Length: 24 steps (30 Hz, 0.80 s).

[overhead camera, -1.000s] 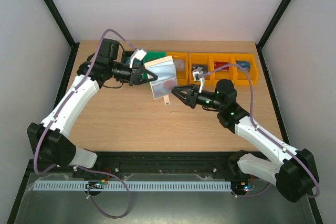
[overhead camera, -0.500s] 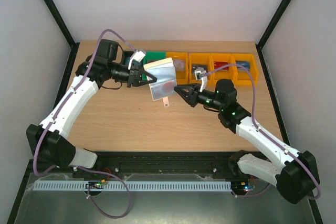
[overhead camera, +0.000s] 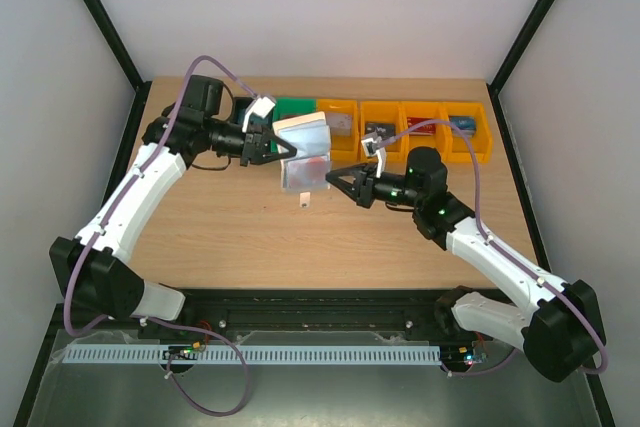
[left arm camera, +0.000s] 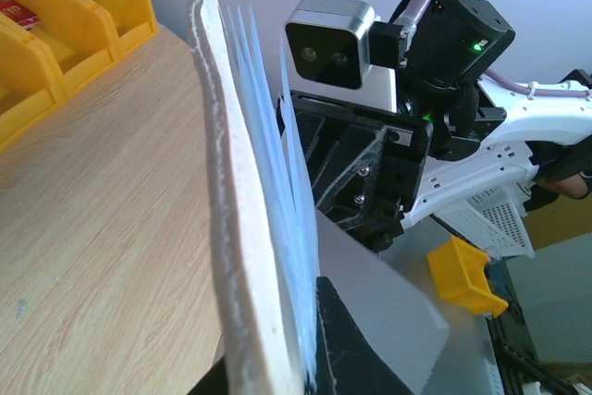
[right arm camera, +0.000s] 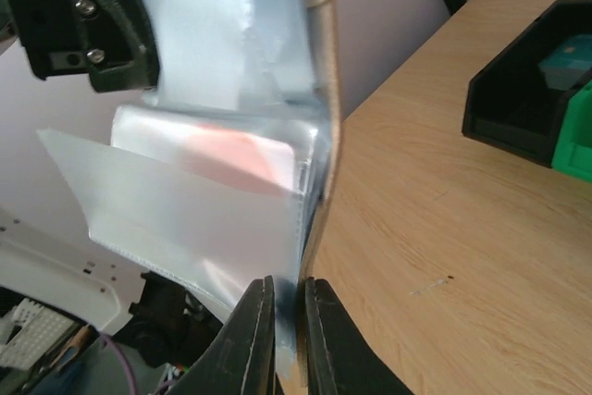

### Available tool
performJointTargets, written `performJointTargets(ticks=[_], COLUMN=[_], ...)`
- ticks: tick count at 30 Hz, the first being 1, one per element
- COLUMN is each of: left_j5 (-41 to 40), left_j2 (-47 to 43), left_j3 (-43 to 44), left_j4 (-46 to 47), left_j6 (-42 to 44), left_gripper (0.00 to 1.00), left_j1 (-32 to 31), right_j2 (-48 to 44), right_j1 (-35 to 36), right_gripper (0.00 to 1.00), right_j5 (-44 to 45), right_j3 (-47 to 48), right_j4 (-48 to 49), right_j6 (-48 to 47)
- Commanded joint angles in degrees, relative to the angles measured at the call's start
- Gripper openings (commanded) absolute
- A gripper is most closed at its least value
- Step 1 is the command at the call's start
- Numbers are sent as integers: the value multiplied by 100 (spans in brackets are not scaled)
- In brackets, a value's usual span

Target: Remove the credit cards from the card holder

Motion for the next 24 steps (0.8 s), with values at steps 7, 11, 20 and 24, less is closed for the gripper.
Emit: performJointTargets(ticks=[7,11,20,24], left_j5=[-5,20,-17,-36], left_j2=[167,199,213,254], left_j3=[64,36,-104,-155], left_j4=[-34,-31,10,53], left_j6=[192,219,277,222], left_gripper=[2,2,2,2], left_j1=[-97,-159,-386,-432], right_j2=[-61,-103,-454,-597], right_j1=[211,211,211,211], right_gripper=[16,16,13,24], right_j5=[-770,-456,717,1062], right_j3=[65,-40,-73,-63], right_j4=[543,813,798,692], right_j6=[-187,28,29,-76])
